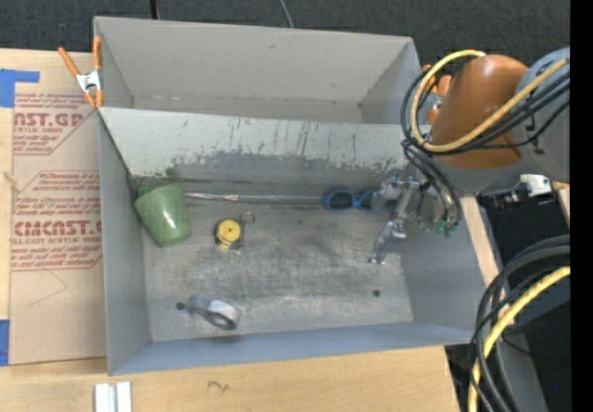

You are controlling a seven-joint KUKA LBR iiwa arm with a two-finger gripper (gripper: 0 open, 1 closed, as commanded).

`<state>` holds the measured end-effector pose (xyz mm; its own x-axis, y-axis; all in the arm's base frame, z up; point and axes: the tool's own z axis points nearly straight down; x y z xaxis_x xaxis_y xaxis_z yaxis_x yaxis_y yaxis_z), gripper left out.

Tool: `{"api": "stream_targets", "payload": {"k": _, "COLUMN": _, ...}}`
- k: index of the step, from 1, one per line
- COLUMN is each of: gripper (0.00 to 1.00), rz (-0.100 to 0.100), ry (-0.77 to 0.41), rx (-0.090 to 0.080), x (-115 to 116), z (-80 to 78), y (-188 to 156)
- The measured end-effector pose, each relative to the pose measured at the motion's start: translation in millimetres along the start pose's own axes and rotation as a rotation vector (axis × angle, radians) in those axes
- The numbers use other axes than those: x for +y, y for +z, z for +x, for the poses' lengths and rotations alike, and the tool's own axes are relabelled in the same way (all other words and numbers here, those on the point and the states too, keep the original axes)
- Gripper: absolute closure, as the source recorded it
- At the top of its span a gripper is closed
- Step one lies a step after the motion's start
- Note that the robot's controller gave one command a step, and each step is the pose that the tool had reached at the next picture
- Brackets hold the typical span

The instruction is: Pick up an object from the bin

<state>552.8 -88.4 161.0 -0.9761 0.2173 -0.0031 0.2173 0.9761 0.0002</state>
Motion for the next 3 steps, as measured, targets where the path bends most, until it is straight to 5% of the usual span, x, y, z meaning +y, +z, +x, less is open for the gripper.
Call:
{"api": "stream_targets", "payload": {"k": 1, "gripper": 0.00, "rz": -0.003, "ry": 0.082, "rx": 0.003, "x": 59.6, "z": -23.9, "y": 40.2}}
{"api": "stream_targets", "payload": {"k": 2, "gripper": 0.00, "rz": -0.003, "ry": 0.098, "rx": 0.005, "x": 124.2, "z": -9.1, "y": 59.2}}
{"api": "stream_targets", "payload": {"k": 3, "gripper": 0.00, "rz": -0.002, "ry": -0.194, "rx": 0.003, "x": 191.2, "z": 24.5, "y": 74.4}}
